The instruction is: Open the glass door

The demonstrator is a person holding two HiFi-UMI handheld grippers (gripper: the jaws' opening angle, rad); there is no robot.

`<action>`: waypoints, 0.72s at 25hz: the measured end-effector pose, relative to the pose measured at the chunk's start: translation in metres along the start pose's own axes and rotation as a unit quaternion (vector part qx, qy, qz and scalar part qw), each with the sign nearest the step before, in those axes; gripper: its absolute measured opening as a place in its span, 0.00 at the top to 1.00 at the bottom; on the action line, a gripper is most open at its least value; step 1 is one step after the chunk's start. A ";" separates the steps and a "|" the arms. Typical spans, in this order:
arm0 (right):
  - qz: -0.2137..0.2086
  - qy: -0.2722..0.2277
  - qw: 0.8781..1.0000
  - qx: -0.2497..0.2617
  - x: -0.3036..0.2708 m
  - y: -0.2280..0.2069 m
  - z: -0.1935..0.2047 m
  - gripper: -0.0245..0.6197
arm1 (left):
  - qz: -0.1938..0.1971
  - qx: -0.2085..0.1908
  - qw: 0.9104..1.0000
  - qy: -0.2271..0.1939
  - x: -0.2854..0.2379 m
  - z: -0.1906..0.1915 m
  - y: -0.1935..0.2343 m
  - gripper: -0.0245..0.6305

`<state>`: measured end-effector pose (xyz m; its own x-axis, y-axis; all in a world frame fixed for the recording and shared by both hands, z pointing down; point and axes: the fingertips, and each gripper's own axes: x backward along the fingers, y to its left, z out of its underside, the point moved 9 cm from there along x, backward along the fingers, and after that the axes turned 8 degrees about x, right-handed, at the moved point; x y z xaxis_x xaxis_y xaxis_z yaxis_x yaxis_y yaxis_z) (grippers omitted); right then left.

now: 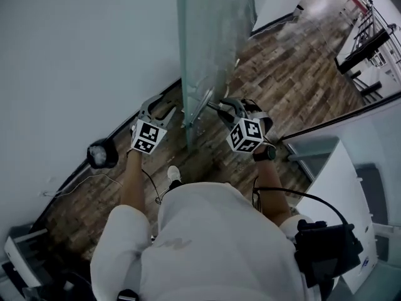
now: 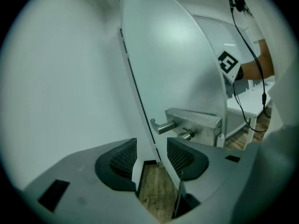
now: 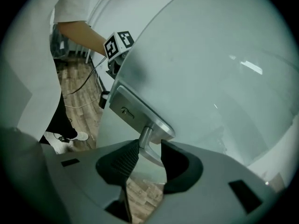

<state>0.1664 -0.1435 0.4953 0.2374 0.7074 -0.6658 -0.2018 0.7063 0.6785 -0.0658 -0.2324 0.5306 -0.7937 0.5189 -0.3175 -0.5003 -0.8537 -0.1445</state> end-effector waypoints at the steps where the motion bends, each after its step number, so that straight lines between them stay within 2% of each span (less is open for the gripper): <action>1: -0.006 -0.003 1.000 0.011 -0.007 -0.004 -0.004 0.76 | -0.010 0.015 1.000 -0.002 0.007 0.002 0.005 0.66; 5: -0.034 0.001 0.998 0.056 -0.031 -0.013 -0.021 0.76 | -0.049 0.057 0.997 -0.004 0.035 0.014 0.015 0.66; 10: -0.050 -0.013 0.996 0.075 -0.054 -0.023 -0.047 0.76 | -0.086 0.104 0.991 -0.017 0.074 0.028 0.020 0.66; 14: -0.062 -0.004 0.994 0.091 -0.100 -0.037 -0.074 0.76 | -0.110 0.148 0.982 -0.032 0.093 0.048 0.046 0.66; 18: -0.056 0.016 0.992 0.108 -0.123 -0.046 -0.087 0.76 | -0.127 0.164 0.977 -0.042 0.106 0.053 0.049 0.66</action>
<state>0.0640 -0.2608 0.5189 0.2154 0.6271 -0.7485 0.0334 0.7613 0.6475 -0.1928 -0.2175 0.5394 -0.6485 0.7256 -0.2303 -0.7577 -0.6442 0.1041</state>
